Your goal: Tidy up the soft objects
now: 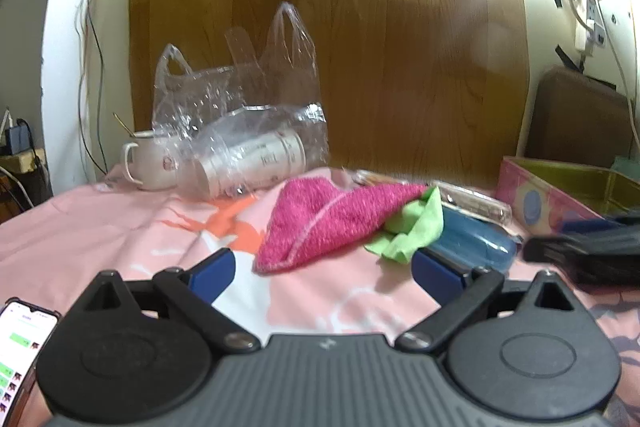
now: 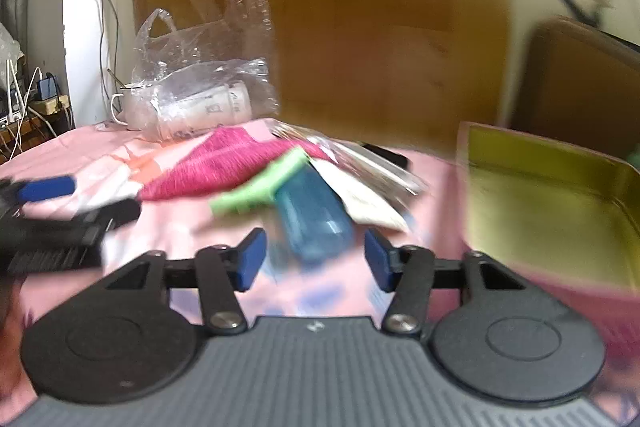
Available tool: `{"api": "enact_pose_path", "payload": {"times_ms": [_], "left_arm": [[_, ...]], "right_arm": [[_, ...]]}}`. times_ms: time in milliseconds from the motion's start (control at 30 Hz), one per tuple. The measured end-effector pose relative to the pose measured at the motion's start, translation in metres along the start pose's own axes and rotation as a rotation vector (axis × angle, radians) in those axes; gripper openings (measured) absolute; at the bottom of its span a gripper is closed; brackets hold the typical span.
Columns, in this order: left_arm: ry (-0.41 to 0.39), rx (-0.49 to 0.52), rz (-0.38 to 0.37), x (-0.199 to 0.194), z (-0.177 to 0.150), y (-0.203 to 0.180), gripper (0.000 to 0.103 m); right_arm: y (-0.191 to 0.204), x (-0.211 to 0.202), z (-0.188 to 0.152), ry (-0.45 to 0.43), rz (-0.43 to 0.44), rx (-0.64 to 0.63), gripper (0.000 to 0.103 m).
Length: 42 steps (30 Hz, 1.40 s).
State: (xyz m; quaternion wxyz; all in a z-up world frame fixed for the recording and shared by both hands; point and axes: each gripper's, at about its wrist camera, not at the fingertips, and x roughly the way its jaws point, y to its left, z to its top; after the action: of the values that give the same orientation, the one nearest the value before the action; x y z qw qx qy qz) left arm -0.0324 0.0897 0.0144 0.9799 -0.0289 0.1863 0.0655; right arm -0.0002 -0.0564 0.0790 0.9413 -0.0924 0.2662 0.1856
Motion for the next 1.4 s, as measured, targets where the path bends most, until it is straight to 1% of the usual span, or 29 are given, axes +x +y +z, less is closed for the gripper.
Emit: {"api": "enact_pose_path", "payload": {"times_ms": [100,200,233,267,300,333,433,500,567,633,700,767,800,833,867,900,933,967,1000,1033,1067,1133,1167,1233,1267,1300,1333,1367,1400], "left_arm": [[-0.041,-0.009,0.012,-0.006,-0.003,0.002,0.098],[-0.044,-0.02,0.012,-0.007,-0.003,0.005,0.097],[-0.045,-0.026,0.013,-0.007,-0.003,0.006,0.097],[-0.045,-0.033,0.013,-0.006,-0.004,0.006,0.097],[-0.046,-0.036,0.014,-0.007,-0.005,0.007,0.097],[-0.046,-0.04,0.017,-0.007,-0.005,0.007,0.097],[-0.045,-0.045,0.021,-0.011,-0.006,0.005,0.097],[-0.044,-0.053,0.023,-0.012,-0.005,0.006,0.097],[-0.039,-0.067,0.022,-0.012,-0.004,0.008,0.097],[-0.035,-0.078,0.016,-0.012,-0.002,0.008,0.097],[-0.031,-0.084,-0.002,-0.012,-0.001,0.008,0.097],[-0.023,-0.089,-0.056,-0.013,0.0,0.009,0.095],[-0.016,-0.09,-0.091,-0.014,0.0,0.01,0.092],[-0.005,-0.087,-0.138,-0.014,0.0,0.009,0.088],[0.008,-0.083,-0.188,-0.016,-0.001,0.007,0.087],[0.03,-0.082,-0.237,-0.017,-0.001,0.003,0.084],[0.061,-0.098,-0.295,-0.019,-0.001,0.0,0.082],[0.097,-0.124,-0.355,-0.02,-0.001,-0.005,0.081],[0.133,-0.145,-0.417,-0.022,-0.002,-0.011,0.08],[0.164,-0.15,-0.468,-0.024,-0.003,-0.019,0.079],[0.19,-0.139,-0.507,-0.025,-0.002,-0.029,0.078],[0.23,-0.091,-0.543,-0.027,0.001,-0.049,0.073],[0.252,-0.058,-0.544,-0.029,0.001,-0.06,0.07],[0.304,-0.016,-0.524,-0.026,-0.001,-0.077,0.052],[0.331,-0.018,-0.523,-0.022,-0.004,-0.081,0.052],[0.366,-0.03,-0.526,-0.015,-0.007,-0.083,0.048],[0.412,-0.054,-0.536,-0.008,-0.011,-0.086,0.038],[0.429,-0.078,-0.545,-0.004,-0.015,-0.085,0.029],[0.412,-0.083,-0.544,-0.006,-0.016,-0.085,0.018]], "right_arm": [[0.007,0.041,0.025,0.007,0.009,0.02,0.055],[0.019,0.067,0.033,0.016,0.0,-0.017,0.055],[0.025,0.082,0.037,0.03,-0.009,-0.036,0.048],[0.027,0.088,0.037,0.047,-0.013,-0.054,0.039],[0.027,0.091,0.037,0.068,-0.013,-0.07,0.013],[0.029,0.09,0.036,0.05,-0.02,-0.088,0.004],[0.029,0.067,0.034,0.034,0.042,-0.066,0.004],[0.027,0.04,0.027,0.026,0.08,-0.049,0.004],[0.016,0.003,0.013,0.033,0.13,-0.019,0.004],[0.006,-0.029,-0.005,0.048,0.158,-0.003,0.004],[-0.003,-0.06,-0.027,0.062,0.154,-0.001,0.004],[-0.015,-0.087,-0.05,0.073,0.105,0.007,0.004],[-0.021,-0.096,-0.06,0.088,0.083,0.014,0.005],[-0.026,-0.104,-0.07,0.116,0.074,0.021,0.009],[-0.03,-0.11,-0.077,0.139,0.069,0.029,0.009],[-0.034,-0.115,-0.083,0.151,0.061,0.038,0.015],[-0.035,-0.12,-0.087,0.148,0.058,0.045,0.032],[-0.036,-0.123,-0.088,0.141,0.064,0.049,0.044],[-0.036,-0.125,-0.087,0.13,0.076,0.052,0.065],[-0.033,-0.125,-0.084,0.109,0.093,0.051,0.074],[-0.031,-0.126,-0.083,0.087,0.107,0.045,0.074],[-0.019,-0.115,-0.076,0.082,0.144,-0.005,0.074],[-0.019,-0.112,-0.078,0.081,0.157,-0.028,0.074],[-0.007,-0.089,-0.074,0.101,0.158,-0.071,0.073],[-0.007,-0.078,-0.074,0.114,0.162,-0.072,0.072],[-0.007,-0.067,-0.073,0.132,0.182,-0.061,0.06],[-0.006,-0.06,-0.071,0.11,0.194,-0.047,0.033],[-0.005,-0.055,-0.068,0.104,0.194,-0.054,0.017],[-0.006,-0.055,-0.068,0.103,0.188,-0.055,0.008]]}}
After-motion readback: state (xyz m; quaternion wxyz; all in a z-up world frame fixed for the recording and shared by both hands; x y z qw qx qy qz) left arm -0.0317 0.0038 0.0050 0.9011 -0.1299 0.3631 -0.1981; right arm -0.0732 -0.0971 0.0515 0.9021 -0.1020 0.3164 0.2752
